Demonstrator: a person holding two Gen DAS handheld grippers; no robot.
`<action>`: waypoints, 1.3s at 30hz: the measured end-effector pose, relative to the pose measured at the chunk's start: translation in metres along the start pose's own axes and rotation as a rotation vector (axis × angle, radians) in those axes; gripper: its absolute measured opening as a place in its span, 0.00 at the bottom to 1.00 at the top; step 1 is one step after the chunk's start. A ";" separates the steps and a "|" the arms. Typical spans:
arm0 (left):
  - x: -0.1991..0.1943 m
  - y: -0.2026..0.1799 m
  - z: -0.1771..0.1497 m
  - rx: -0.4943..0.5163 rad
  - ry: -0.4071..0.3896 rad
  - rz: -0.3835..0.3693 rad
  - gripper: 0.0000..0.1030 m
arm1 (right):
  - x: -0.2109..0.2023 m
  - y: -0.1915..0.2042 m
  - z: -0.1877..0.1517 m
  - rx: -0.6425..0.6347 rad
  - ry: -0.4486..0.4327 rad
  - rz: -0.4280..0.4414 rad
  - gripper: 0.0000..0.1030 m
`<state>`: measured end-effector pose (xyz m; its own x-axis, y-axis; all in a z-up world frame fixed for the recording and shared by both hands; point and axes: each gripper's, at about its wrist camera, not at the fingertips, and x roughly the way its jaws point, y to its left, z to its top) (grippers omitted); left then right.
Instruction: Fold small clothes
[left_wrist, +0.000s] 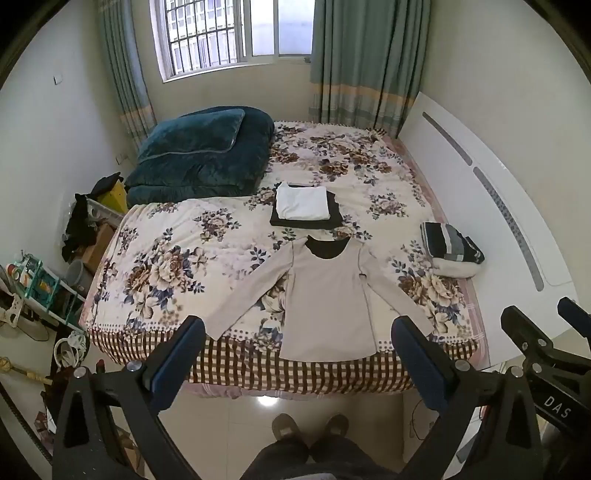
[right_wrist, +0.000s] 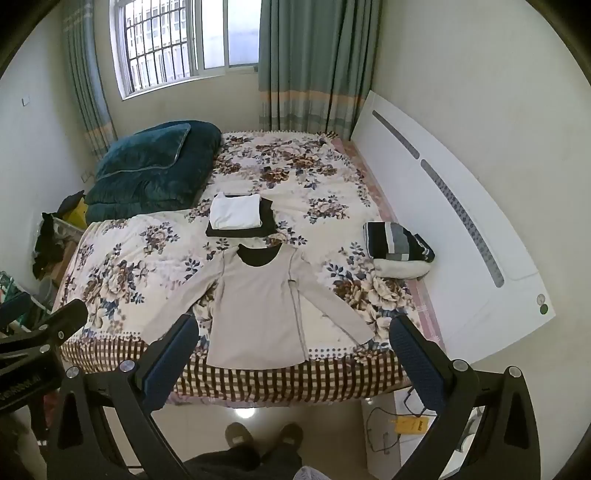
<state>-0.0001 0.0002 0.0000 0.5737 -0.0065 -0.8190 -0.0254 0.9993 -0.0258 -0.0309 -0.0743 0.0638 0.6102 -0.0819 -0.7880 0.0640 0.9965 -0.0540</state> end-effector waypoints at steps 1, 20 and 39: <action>0.000 0.000 0.000 0.000 0.001 -0.001 1.00 | 0.000 0.000 0.000 -0.001 0.003 -0.001 1.00; -0.002 -0.003 0.006 0.000 -0.011 0.006 1.00 | -0.004 0.000 0.002 -0.002 -0.005 -0.001 1.00; -0.016 -0.001 0.031 -0.003 -0.030 0.010 1.00 | -0.010 -0.005 0.022 -0.014 -0.020 0.005 1.00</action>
<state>0.0164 0.0008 0.0313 0.5980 0.0046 -0.8015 -0.0337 0.9992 -0.0194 -0.0202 -0.0790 0.0851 0.6265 -0.0774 -0.7756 0.0501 0.9970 -0.0589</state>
